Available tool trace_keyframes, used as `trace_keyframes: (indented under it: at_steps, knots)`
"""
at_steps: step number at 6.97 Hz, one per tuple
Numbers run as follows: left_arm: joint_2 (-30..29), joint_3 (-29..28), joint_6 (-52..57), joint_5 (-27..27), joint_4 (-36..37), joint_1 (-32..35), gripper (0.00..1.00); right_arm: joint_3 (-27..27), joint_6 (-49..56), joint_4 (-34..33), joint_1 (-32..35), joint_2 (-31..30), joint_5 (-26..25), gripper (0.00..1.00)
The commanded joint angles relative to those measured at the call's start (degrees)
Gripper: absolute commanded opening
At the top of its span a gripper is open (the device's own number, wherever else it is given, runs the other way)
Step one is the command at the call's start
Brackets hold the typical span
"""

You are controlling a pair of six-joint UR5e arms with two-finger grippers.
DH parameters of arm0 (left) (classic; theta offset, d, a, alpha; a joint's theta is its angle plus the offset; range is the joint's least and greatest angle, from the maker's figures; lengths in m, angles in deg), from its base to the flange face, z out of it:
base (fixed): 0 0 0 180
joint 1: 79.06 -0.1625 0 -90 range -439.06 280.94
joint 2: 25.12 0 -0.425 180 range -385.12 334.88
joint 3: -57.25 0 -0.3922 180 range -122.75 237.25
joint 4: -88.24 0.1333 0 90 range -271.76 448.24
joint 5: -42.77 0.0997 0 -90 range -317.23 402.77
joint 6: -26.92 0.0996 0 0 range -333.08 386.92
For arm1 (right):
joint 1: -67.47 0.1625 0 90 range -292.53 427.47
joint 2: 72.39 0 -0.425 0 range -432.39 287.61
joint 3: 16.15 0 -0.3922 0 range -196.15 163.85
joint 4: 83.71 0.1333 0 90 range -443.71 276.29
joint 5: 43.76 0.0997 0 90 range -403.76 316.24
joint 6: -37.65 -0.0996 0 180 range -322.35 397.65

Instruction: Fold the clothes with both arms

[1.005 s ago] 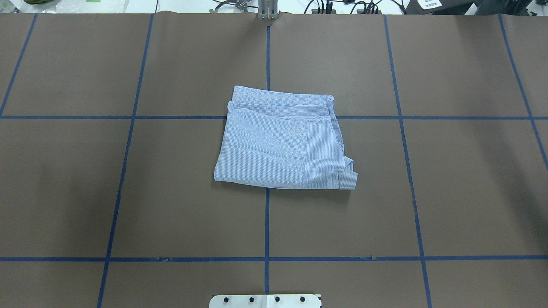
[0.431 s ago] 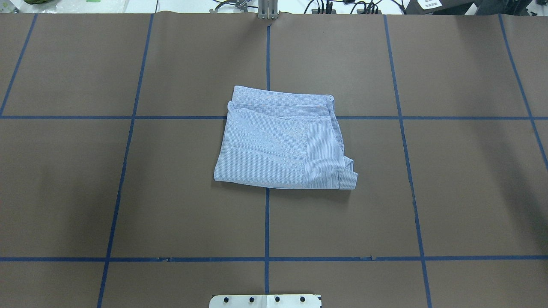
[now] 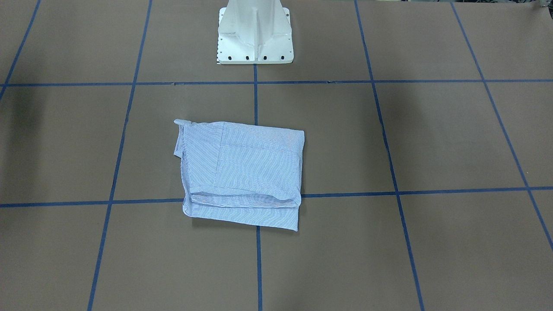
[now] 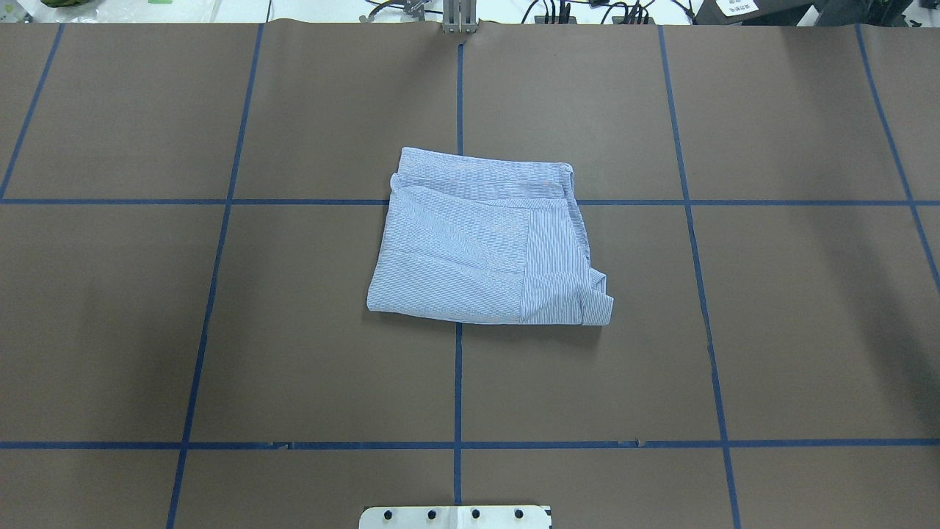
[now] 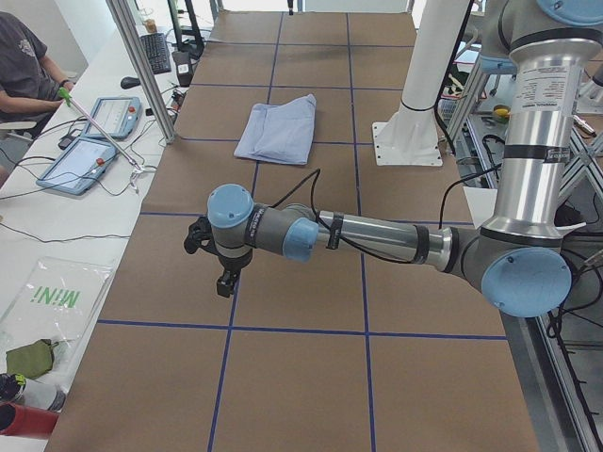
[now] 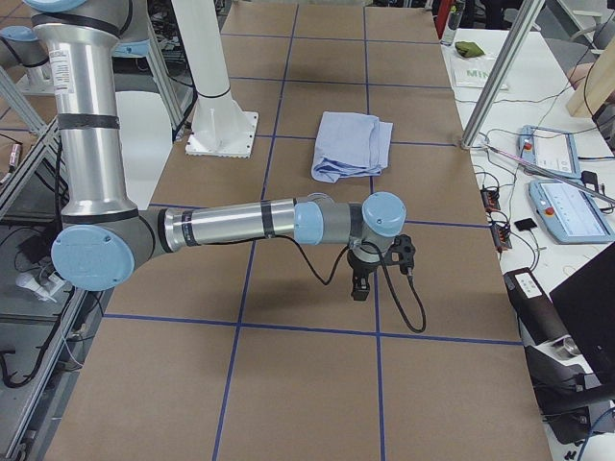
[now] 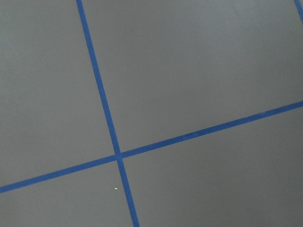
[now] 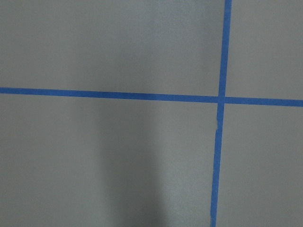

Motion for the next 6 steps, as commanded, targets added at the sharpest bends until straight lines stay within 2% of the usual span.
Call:
trace_keyframes:
  at_steps: [1, 4, 6]
  knots:
    - [0.83, 0.63, -0.01, -0.07, -0.69, -0.05, 1.0, 0.48, -0.06, -0.03, -0.08, -0.3, -0.54, 1.0]
    - [1.45, 0.72, 0.07, -0.51, -0.87, -0.05, 1.0, 2.39, -0.06, -0.11, -0.08, 0.06, -4.05, 1.0]
    - [1.27, 2.12, -0.27, -0.16, -1.57, -0.14, 1.0, 3.29, -0.06, -0.2, -0.08, 0.14, -3.62, 1.0]
